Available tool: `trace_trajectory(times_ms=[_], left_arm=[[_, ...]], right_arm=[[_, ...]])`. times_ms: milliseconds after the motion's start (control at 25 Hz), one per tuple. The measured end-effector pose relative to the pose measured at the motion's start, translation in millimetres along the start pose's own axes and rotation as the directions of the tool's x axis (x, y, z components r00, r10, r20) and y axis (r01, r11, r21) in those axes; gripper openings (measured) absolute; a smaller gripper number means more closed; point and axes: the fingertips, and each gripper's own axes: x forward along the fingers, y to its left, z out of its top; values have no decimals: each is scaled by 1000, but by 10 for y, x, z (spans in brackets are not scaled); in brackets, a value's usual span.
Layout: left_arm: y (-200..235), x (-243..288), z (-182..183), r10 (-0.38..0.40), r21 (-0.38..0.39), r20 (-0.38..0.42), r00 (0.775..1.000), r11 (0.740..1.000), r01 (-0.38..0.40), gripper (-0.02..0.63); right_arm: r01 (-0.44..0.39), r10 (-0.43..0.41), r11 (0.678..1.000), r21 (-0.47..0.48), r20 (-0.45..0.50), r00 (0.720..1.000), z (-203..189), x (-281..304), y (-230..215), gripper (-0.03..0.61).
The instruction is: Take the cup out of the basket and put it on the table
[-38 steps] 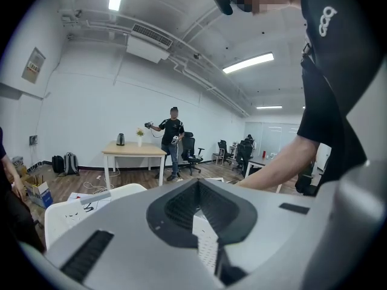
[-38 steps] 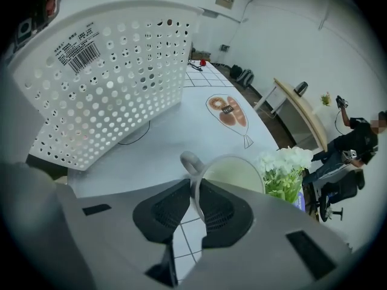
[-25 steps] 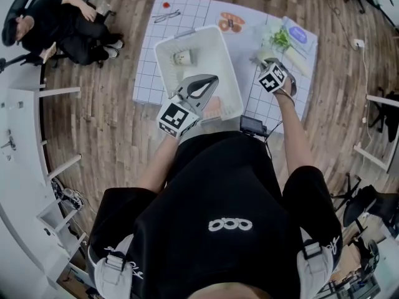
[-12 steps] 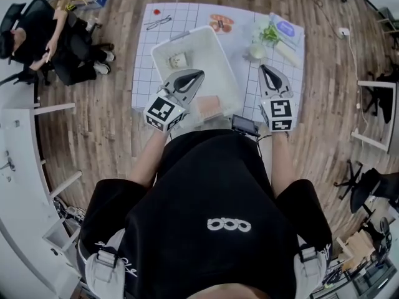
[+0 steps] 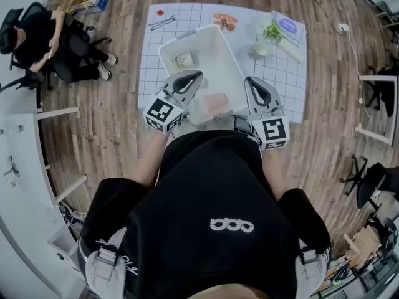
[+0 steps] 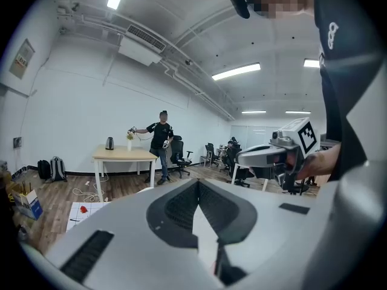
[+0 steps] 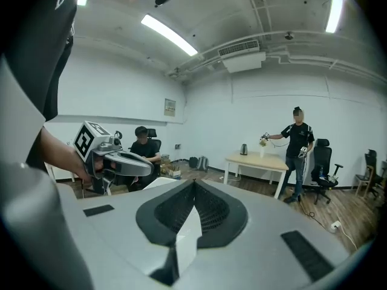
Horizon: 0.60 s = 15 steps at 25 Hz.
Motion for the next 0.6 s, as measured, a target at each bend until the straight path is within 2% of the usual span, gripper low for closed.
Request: trace_trajectory(times_ms=[600], left_arm=[[12, -167, 14, 23, 17, 25, 999, 1000, -23, 6]], right_arm=[[-19, 20, 1000, 11, -39, 999, -115, 57, 39, 23]])
